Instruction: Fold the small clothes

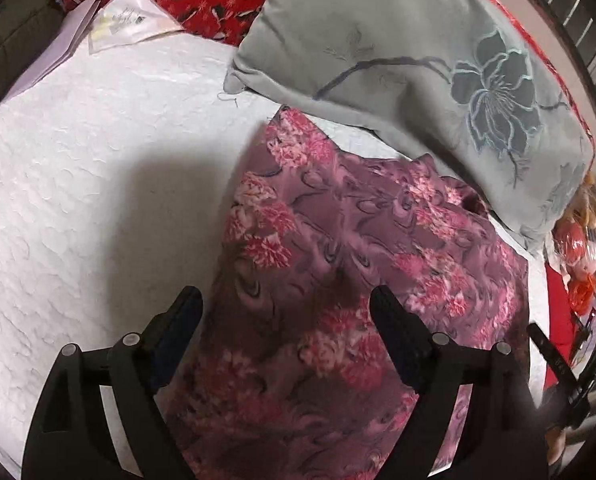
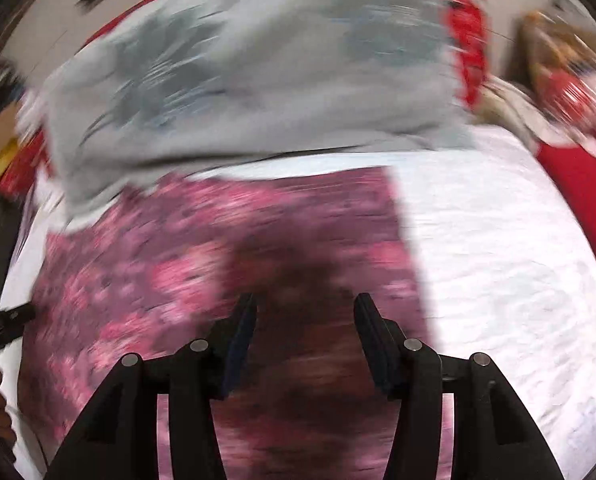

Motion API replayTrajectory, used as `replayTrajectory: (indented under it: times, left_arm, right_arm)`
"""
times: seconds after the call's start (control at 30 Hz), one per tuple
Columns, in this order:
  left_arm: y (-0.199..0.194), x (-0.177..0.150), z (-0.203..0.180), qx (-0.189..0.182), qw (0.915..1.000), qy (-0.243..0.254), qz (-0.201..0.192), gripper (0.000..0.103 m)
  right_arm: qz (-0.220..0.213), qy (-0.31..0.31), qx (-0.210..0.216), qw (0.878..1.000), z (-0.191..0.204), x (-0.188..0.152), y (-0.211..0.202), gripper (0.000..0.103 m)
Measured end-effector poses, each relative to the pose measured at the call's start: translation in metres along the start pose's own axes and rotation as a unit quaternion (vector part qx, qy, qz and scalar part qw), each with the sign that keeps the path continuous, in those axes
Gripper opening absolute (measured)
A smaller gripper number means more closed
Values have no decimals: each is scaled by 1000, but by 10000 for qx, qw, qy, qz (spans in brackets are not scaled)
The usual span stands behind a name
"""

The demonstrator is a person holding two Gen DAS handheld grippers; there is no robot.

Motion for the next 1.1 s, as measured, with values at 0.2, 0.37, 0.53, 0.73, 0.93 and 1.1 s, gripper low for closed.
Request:
replayTrajectory:
  times: [0.2,0.37,0.53,0.73,0.93,1.1]
  left_arm:
    - [18,1,3,302,9986,182,381,88]
    - [-10,21,34,89,9987,-105,487,88]
    - [-29,33,71,159,9973,-388,600,88]
    - [-48,34,100,10,9966,-551,609,88]
    - [-54,42,99,-234,9953,-519,786,88]
    - [-50,55,92,-703,9909,-638,957,88]
  right_arm:
    - [504,310,-134,9982,-41,-7,27,62]
    - [59,-42,271,9996,-8,-7,-18,63]
    - [-197,-1812,1289,9748,100,-54,-68,63]
    - [-699,-3905,1782,9005,221,-155,-117,63]
    - [-1415,-4611,1150,8684,277,-195,-113,60]
    - [-2035,-4547,589,8651,299,-190,-109,8]
Point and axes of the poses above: each gripper's, at about its wrist camera, not at the fingertips, and y roughly the way its jaws point, z to its left, x to its top, the point moved 2 cm from there along y, roughly the way its jaws point, and after that the axes turned 13 degrees about -x, right-handed, at the moved point
